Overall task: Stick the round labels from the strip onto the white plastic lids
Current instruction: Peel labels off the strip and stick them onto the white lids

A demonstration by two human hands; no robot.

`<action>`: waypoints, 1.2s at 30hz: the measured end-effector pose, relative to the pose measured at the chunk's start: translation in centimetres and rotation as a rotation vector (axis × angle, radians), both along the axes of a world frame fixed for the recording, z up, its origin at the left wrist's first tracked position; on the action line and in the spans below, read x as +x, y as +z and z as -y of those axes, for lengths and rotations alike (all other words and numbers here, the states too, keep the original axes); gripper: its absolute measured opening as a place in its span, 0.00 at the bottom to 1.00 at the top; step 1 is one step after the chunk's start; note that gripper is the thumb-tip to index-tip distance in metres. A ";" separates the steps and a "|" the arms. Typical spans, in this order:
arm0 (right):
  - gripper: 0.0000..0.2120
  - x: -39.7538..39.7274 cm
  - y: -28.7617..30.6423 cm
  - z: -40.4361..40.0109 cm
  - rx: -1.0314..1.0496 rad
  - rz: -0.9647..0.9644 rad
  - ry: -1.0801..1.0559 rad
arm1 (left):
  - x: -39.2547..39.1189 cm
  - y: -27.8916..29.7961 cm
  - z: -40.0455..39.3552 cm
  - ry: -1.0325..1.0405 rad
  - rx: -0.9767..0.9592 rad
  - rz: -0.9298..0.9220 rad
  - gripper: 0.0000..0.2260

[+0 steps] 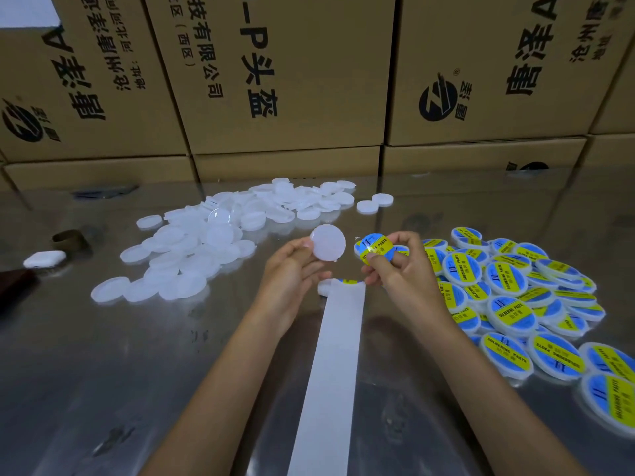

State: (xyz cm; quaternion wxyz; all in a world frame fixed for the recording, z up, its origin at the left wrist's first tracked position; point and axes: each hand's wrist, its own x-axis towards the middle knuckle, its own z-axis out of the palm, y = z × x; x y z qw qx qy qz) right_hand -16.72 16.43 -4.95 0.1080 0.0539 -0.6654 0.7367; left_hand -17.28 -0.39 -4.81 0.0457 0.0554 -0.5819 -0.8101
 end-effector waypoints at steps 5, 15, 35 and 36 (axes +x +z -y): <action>0.10 0.6 0.6 0.3 0.036 -0.075 0.081 | 0.7 0.6 -1.2 -0.161 0.055 -0.040 0.12; 0.11 1.1 1.1 0.2 0.027 -0.173 0.076 | 1.2 0.5 -1.9 -0.267 0.095 -0.090 0.12; 0.18 0.1 -1.0 -0.3 0.525 -0.291 -0.224 | 1.6 0.9 -2.1 -0.256 0.176 -0.044 0.13; 0.23 0.0 -1.0 -0.4 0.524 -0.273 -0.244 | 1.6 0.9 -2.1 -0.249 0.201 -0.035 0.14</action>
